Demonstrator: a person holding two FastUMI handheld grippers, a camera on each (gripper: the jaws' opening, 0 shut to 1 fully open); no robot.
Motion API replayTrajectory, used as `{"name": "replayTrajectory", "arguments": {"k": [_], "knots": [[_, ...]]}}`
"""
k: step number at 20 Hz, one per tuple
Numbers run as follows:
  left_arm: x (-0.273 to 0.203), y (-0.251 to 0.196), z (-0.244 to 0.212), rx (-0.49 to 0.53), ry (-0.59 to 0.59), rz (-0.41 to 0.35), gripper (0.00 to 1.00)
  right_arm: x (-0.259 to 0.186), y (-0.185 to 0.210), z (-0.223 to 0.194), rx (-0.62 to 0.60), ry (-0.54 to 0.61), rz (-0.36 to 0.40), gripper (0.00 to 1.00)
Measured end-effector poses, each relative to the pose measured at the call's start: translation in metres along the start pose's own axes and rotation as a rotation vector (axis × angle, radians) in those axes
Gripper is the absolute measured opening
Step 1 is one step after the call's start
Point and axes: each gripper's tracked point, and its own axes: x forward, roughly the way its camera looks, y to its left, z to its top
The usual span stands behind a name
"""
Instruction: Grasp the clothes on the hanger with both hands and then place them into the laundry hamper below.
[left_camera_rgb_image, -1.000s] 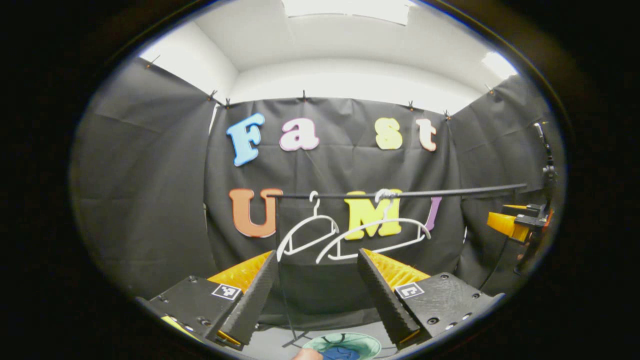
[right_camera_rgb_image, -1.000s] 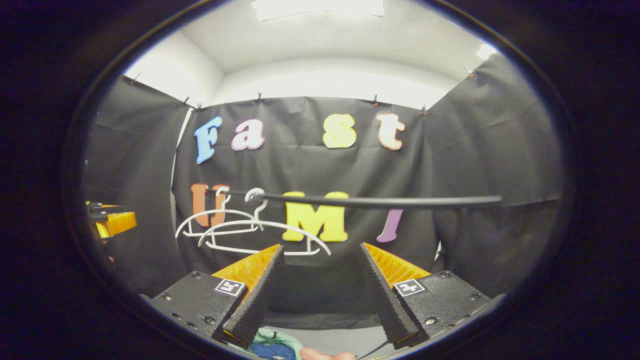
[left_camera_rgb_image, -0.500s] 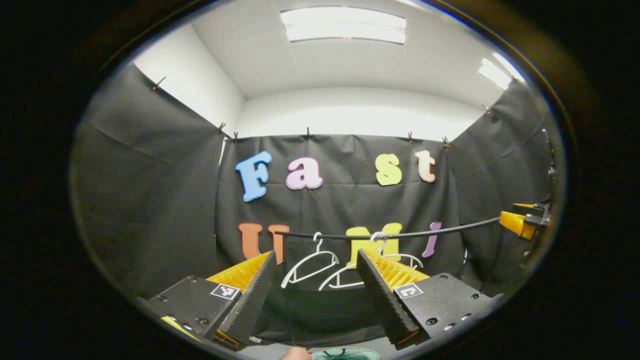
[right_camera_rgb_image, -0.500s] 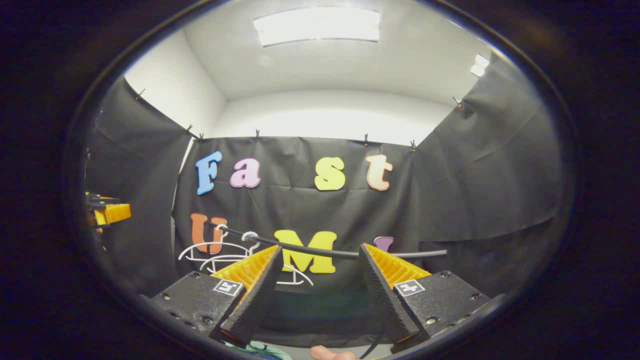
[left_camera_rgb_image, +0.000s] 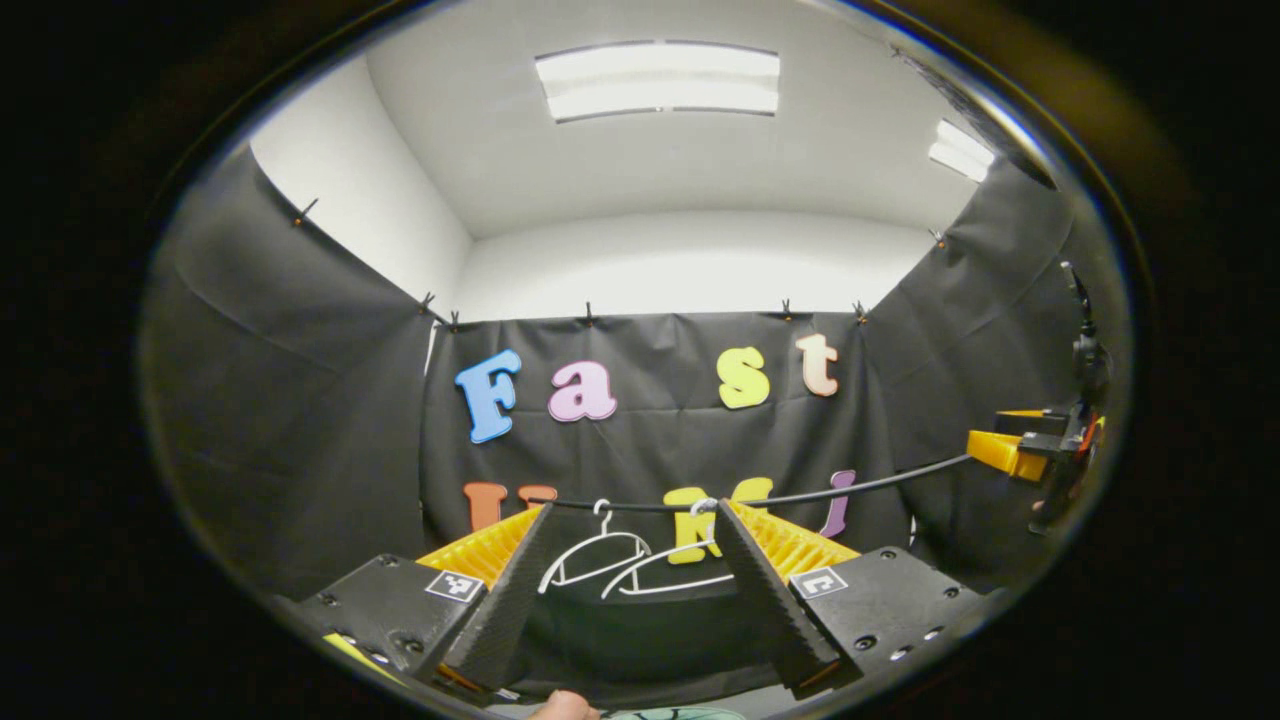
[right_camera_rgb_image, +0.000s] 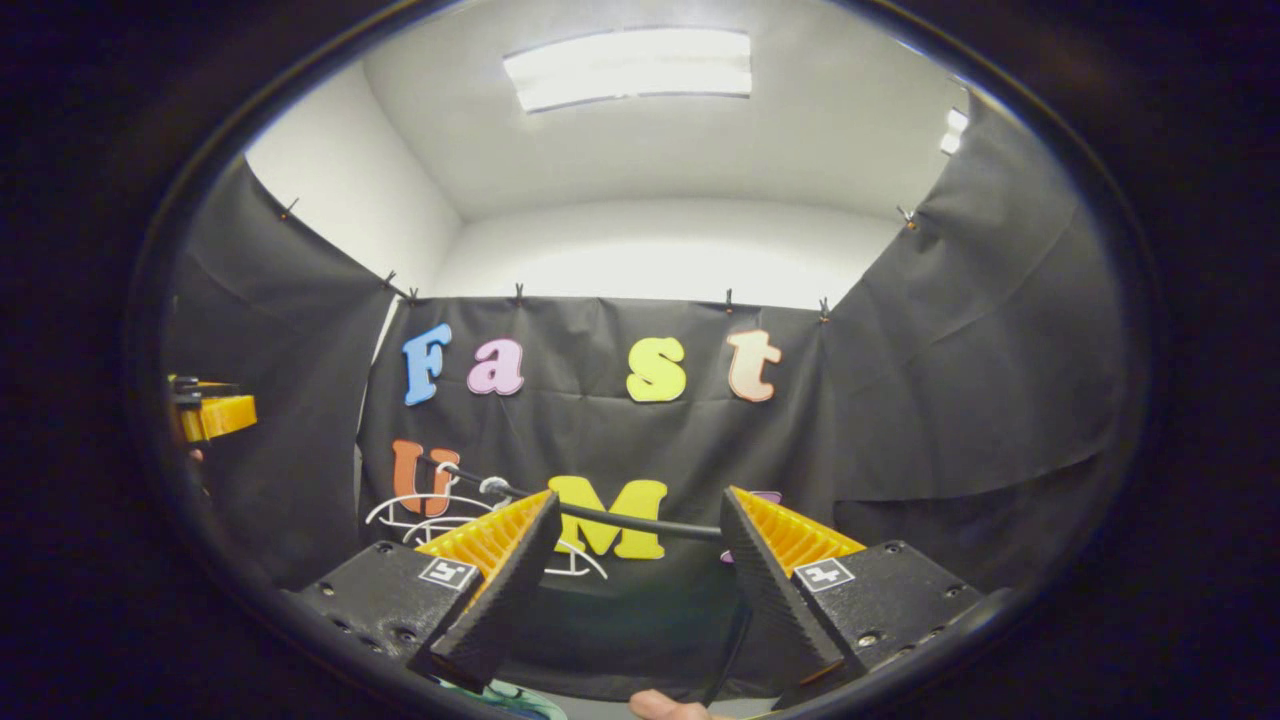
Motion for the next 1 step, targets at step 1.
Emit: {"name": "replayTrajectory", "arguments": {"k": [1], "knots": [[-0.0020,-0.0012,0.0001,0.006,0.008,0.010,0.99,-0.0020,-0.0002,0.0023,-0.002,-0.007,0.007,1.00]]}}
